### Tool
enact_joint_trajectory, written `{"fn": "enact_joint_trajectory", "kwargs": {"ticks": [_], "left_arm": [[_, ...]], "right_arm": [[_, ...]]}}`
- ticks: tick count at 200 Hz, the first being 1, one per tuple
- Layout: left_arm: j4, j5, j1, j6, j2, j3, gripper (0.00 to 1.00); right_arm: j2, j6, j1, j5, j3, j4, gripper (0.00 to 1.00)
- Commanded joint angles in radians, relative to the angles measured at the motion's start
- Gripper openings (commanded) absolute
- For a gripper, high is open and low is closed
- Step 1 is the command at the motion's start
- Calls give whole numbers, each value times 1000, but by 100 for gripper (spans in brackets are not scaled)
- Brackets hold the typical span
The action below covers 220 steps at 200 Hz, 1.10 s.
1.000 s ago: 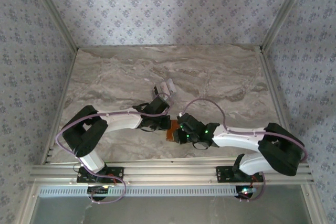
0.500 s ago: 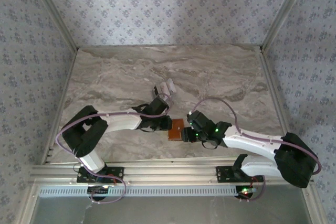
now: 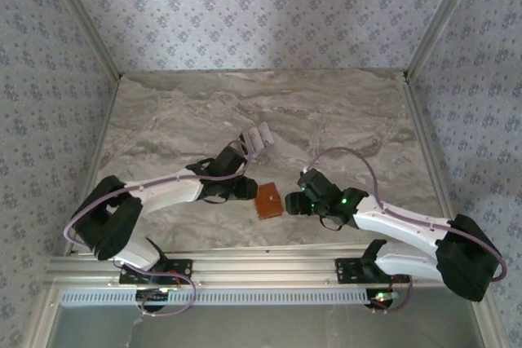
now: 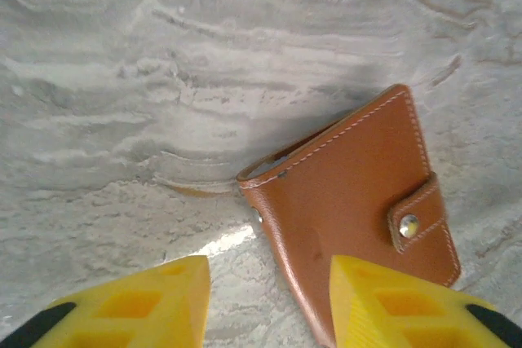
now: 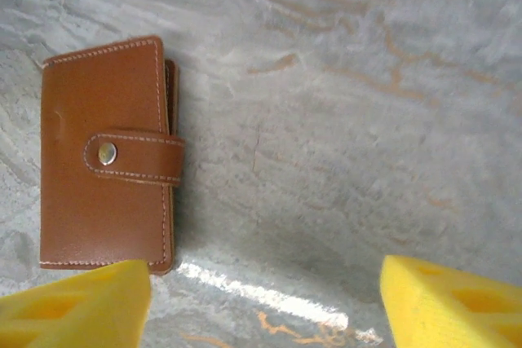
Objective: Put the credit cards into the card holder
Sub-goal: Close the button on the card holder, then reset both arms
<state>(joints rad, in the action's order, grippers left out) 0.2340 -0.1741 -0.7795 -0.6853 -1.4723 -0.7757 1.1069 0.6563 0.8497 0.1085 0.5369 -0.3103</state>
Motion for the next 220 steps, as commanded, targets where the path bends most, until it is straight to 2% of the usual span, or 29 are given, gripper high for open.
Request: {"fn": "enact_joint_trajectory", "kwargs": {"ticks": [1, 17, 37, 54, 73, 100, 123, 152, 175, 186, 202, 210, 220], "left_arm": [[52, 19, 27, 35, 83, -7, 47], [65, 18, 51, 45, 143, -4, 54], [86, 51, 68, 65, 221, -7, 67], [110, 98, 75, 77, 275, -22, 85], [140, 178, 77, 88, 329, -44, 99], [165, 286, 83, 123, 404, -74, 100], [165, 431, 83, 158, 470, -87, 100], [111, 589, 85, 221, 535, -60, 100], [67, 768, 86, 258, 578, -1, 100], [9, 868, 86, 285, 588, 51, 100], [-158, 999, 92, 356, 583, 164, 100], [-229, 1024, 111, 404, 575, 210, 100], [-278, 1022, 149, 433, 569, 245, 99]], "right_arm": [[-29, -19, -22, 46, 43, -10, 88], [-33, -65, -35, 72, 62, -21, 100], [-43, -71, -46, 87, 80, -39, 100], [-67, -81, -59, 106, 92, -48, 100], [-93, -81, -77, 154, 117, -78, 100], [-113, -81, -100, 262, 166, -144, 100], [-125, -84, -120, 328, 190, -157, 100], [-153, -74, -144, 547, 195, -167, 100], [-206, -134, -210, 694, 134, -60, 100], [-239, -243, -266, 682, 59, 92, 100], [-271, -462, -344, 555, -95, 413, 100], [-271, -510, -390, 498, -150, 512, 100], [-265, -532, -443, 461, -179, 544, 100]]}}
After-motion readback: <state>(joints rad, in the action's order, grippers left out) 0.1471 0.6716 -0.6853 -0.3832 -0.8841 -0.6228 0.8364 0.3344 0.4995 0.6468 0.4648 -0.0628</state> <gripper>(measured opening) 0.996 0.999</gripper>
